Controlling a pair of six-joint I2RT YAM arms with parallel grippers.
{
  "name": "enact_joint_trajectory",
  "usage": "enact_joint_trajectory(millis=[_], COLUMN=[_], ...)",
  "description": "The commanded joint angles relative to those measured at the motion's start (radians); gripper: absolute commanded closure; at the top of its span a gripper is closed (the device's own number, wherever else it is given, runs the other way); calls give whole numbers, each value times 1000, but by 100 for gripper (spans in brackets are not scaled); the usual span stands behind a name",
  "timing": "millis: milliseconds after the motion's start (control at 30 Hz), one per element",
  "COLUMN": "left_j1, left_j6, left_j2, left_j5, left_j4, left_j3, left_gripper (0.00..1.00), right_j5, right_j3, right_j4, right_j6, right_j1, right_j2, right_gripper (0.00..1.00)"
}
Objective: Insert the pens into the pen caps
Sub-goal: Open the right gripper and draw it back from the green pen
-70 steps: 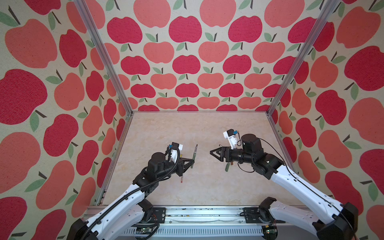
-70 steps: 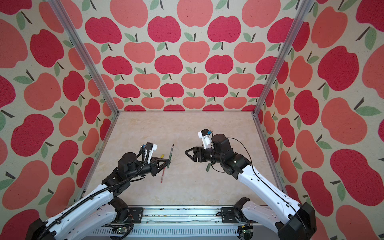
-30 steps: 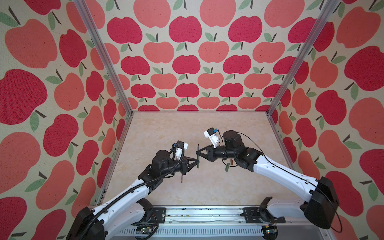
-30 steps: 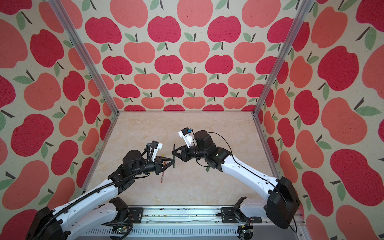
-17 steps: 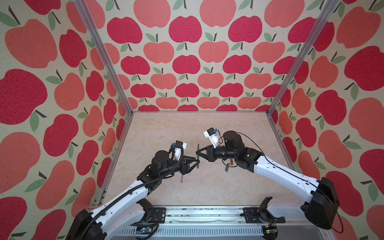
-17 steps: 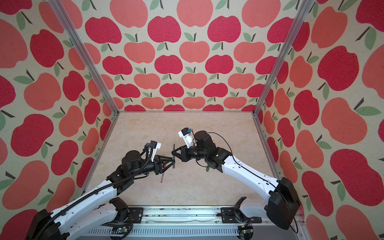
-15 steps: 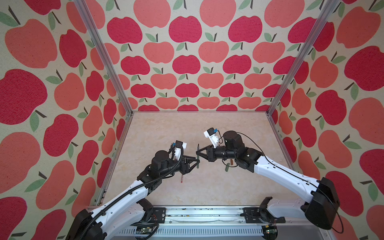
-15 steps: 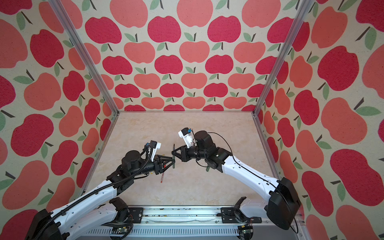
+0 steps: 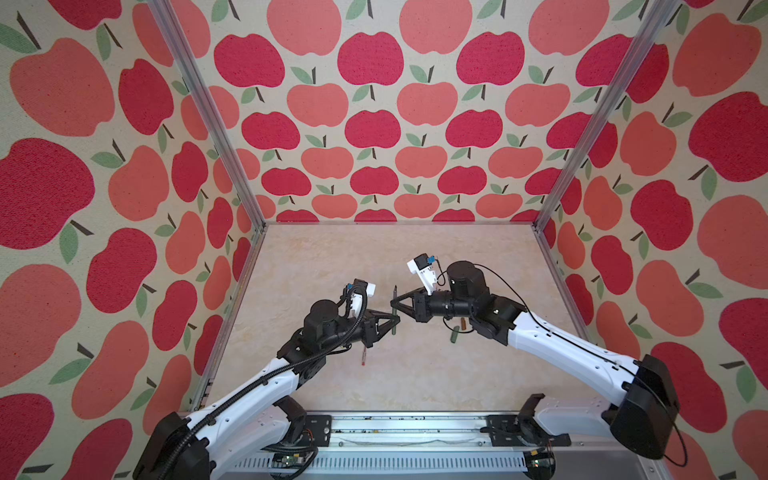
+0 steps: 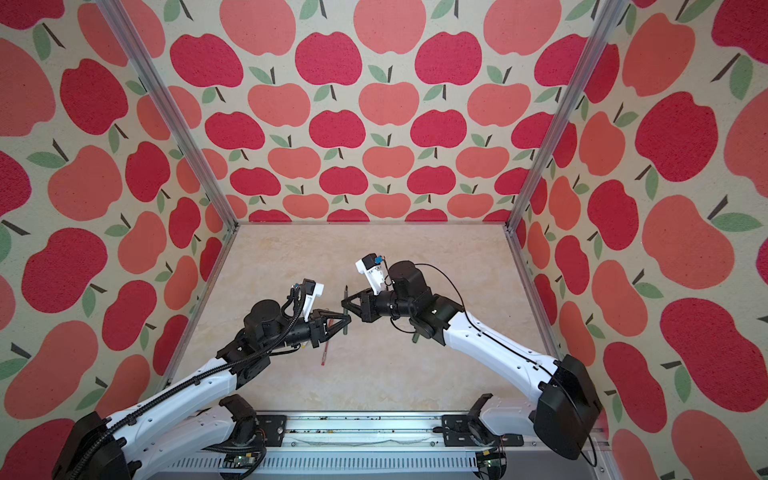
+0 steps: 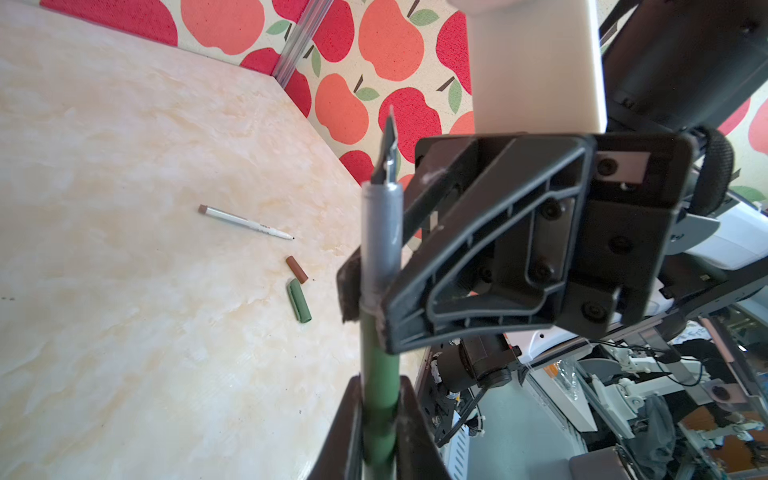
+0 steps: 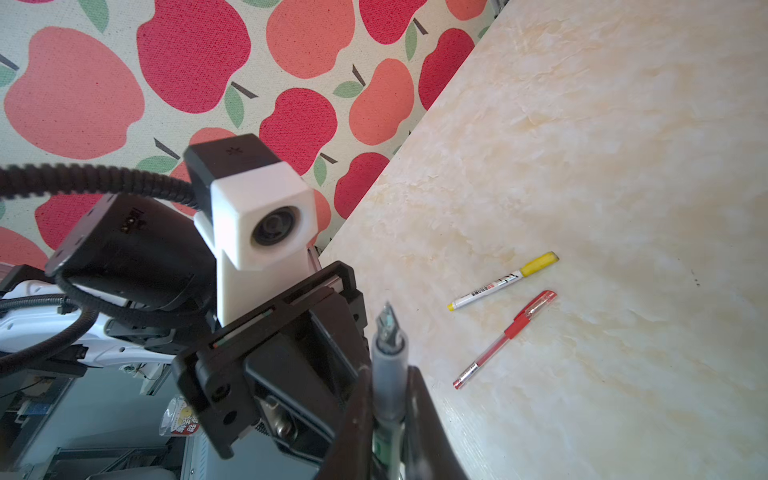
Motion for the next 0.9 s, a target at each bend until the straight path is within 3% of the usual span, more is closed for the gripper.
enact_joint_trajectory(millis=[0, 167, 233, 300, 400, 500, 767, 867], left_j1=[-2, -1, -1, -1, -2, -2, -7, -10], left_j6=[5, 10, 14, 38, 95, 171, 341, 353], left_j2=[-4, 6, 4, -3, -23, -48, -100, -117], left_j5=[20, 27, 24, 10, -33, -87, -202, -211], left_j4=[20, 13, 2, -34, -129, -244, -495, -515], left_j3=[3, 11, 14, 21, 39, 65, 140, 141], left_gripper=[94, 100, 100, 100, 100, 100, 100, 100], right_j5=[6, 9, 13, 37, 90, 166, 647, 693], right_j3=[7, 12, 21, 41, 69, 81, 115, 97], right_j4=[18, 11, -4, -47, -125, -215, -806, -909], right_j6=[7, 2, -3, -20, -48, -58, 52, 100], right_j1=[8, 8, 8, 8, 3, -8, -61, -62], right_j2=[-20, -20, -24, -37, -75, -131, -177, -139], right_gripper=[89, 82, 68, 43, 33, 32, 38, 40])
